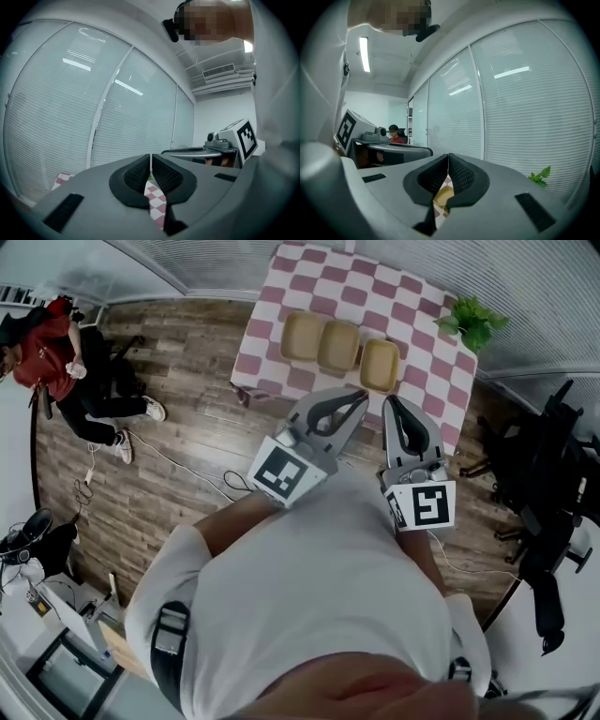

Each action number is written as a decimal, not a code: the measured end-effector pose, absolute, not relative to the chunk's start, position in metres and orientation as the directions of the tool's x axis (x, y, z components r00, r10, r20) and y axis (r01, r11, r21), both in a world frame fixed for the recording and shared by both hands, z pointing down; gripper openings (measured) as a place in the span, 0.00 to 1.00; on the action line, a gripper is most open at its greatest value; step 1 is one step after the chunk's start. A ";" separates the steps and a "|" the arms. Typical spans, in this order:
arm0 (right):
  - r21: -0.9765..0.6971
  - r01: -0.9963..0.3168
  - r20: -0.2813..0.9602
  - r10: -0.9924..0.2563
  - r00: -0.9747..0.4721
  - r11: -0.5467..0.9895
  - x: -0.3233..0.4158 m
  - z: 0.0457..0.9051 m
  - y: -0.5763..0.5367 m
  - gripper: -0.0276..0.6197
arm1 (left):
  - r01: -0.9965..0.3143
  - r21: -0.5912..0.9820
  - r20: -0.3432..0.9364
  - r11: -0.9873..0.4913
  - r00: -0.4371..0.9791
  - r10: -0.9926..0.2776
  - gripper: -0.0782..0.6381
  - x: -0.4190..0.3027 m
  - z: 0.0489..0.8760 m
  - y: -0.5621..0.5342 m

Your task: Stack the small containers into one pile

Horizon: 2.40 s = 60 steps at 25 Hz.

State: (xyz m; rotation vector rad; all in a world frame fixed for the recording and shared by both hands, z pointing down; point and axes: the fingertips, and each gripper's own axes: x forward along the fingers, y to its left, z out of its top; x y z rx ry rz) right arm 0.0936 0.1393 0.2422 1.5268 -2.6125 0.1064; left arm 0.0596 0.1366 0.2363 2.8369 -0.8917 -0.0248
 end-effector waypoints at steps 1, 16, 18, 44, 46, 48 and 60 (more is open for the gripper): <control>-0.002 -0.872 0.135 -0.864 -0.485 0.489 0.091 0.242 0.130 0.09 | -0.565 0.164 0.032 -0.809 0.822 -0.568 0.17 0.057 0.235 0.127; -0.019 -0.901 0.182 -0.885 -0.429 0.433 0.087 0.263 0.065 0.09 | -0.548 0.200 0.076 -0.812 0.835 -0.545 0.17 0.045 0.255 0.059; -0.021 -0.904 0.185 -0.887 -0.424 0.428 0.092 0.263 0.065 0.09 | -0.548 0.207 0.073 -0.810 0.835 -0.546 0.17 0.050 0.254 0.059; -0.045 -0.912 0.308 -0.862 -0.402 0.409 0.131 0.320 0.053 0.09 | -0.556 0.260 0.196 -0.790 0.831 -0.520 0.17 0.087 0.317 0.049; -0.047 -0.912 0.314 -0.860 -0.401 0.408 0.135 0.326 0.051 0.09 | -0.555 0.261 0.215 -0.789 0.831 -0.513 0.17 0.091 0.325 0.048; -0.042 -0.911 0.323 -0.857 -0.401 0.411 0.140 0.334 0.047 0.09 | -0.554 0.253 0.239 -0.793 0.830 -0.504 0.17 0.096 0.335 0.045; -0.040 -0.927 0.455 -0.819 -0.350 0.374 0.181 0.420 0.030 0.19 | -0.590 0.250 0.344 -0.768 0.795 -0.500 0.17 0.115 0.420 0.030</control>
